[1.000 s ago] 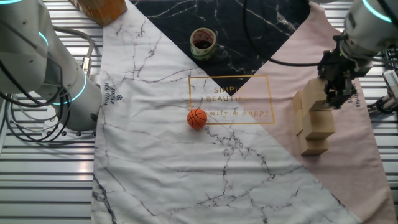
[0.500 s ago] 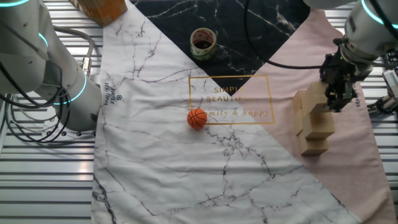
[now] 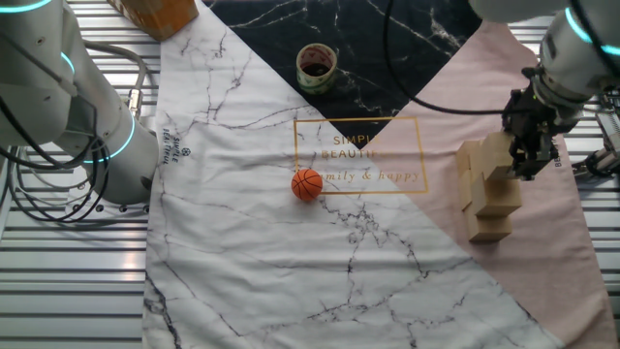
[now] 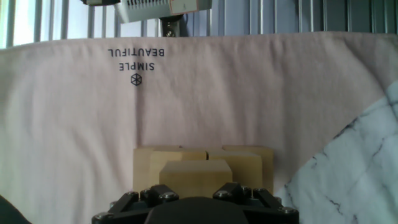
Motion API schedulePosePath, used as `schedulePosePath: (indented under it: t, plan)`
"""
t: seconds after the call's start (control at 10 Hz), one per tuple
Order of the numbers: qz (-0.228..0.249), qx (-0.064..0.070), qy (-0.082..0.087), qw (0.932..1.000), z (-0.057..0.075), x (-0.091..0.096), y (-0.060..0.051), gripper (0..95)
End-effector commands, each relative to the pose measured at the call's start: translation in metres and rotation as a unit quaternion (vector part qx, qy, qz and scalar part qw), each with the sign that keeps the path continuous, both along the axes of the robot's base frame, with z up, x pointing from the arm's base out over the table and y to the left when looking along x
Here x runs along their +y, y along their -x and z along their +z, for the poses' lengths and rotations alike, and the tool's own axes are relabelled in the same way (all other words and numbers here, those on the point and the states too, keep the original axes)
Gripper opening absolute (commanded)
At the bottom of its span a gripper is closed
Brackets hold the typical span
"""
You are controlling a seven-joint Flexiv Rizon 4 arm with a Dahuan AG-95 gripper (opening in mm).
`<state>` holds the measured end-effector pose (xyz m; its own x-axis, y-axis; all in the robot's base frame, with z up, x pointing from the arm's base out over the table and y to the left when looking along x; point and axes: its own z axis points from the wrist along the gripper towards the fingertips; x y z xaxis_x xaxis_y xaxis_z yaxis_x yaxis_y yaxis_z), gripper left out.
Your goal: Stack the blocks into a pyramid shape
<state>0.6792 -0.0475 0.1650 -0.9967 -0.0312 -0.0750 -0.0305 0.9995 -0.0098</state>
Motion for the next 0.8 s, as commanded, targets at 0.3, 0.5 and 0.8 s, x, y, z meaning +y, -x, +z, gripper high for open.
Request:
schedulePosePath:
  t: [0.3,0.5,0.8]
  plan:
    - [-0.001,-0.001,0.000,1.0000,-0.0027,-0.0005,-0.0046,0.0]
    - [-0.003,0.000,-0.002,1.0000,-0.0029,0.0002,-0.0065,0.0]
    - [-0.004,0.002,-0.003,1.0000,-0.0040,-0.0005,-0.0071,0.0]
